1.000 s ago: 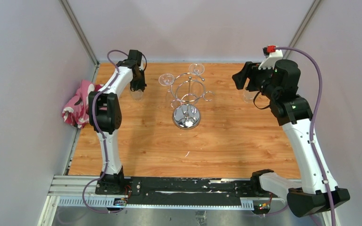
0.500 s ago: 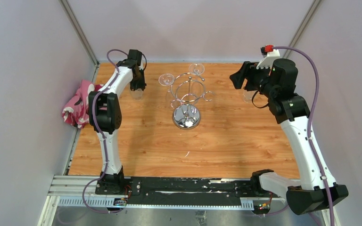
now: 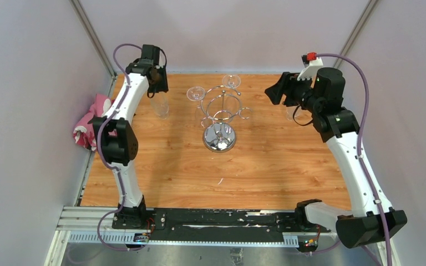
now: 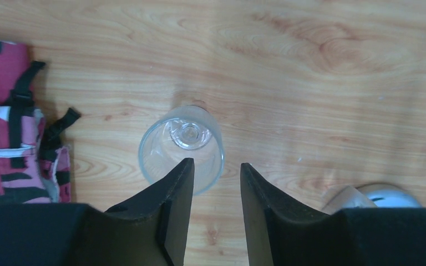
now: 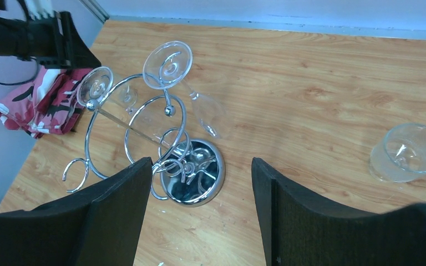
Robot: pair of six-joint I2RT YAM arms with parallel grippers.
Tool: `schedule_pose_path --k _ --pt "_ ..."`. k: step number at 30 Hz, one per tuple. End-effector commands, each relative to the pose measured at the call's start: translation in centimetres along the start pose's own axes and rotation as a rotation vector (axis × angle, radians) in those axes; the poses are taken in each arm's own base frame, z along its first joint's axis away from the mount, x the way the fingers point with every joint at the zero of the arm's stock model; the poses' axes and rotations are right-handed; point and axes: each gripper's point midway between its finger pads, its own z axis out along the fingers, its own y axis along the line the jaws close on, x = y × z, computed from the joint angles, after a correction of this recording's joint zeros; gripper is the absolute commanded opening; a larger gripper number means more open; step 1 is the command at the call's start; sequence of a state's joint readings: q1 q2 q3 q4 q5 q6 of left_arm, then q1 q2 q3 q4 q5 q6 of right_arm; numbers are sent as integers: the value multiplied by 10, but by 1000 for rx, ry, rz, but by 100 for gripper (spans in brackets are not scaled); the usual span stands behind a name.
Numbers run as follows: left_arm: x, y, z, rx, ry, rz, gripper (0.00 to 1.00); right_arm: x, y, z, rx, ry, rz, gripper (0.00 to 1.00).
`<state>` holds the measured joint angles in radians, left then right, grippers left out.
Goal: Take the wine glass off the wine glass rack
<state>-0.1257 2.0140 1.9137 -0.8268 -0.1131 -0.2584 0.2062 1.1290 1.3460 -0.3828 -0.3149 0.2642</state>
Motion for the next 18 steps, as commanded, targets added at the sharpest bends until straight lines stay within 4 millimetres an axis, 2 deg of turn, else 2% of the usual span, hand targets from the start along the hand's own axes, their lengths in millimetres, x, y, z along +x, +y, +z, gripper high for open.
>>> schedule_pose_path --k 1,4,7,8,10,12,14,15,18 --pt "-51 1 -83 39 -197 -35 42 9 1 14 -48 28 46 71" --pt "-67 -9 -132 123 -305 -44 42 12 2 28 -79 42 71 71" --pt "-74 -32 -185 271 -455 -53 42 13 4 46 -124 65 113 71" --pt "-72 -43 -213 341 -525 -49 42 12 5 52 -140 67 125 71" --pt "-70 -64 -256 487 -676 -32 42 9 8 65 -179 65 147 71" --pt "-51 -83 -287 632 -758 -18 43 6 12 78 -223 68 177 70" --pt "-30 -96 -306 745 -806 -6 44 7 15 93 -266 75 212 69" --pt "-17 -100 -305 775 -802 -4 44 6 17 100 -293 76 231 68" --pt "2 -106 -315 831 -810 17 44 -1 23 119 -370 49 264 67"
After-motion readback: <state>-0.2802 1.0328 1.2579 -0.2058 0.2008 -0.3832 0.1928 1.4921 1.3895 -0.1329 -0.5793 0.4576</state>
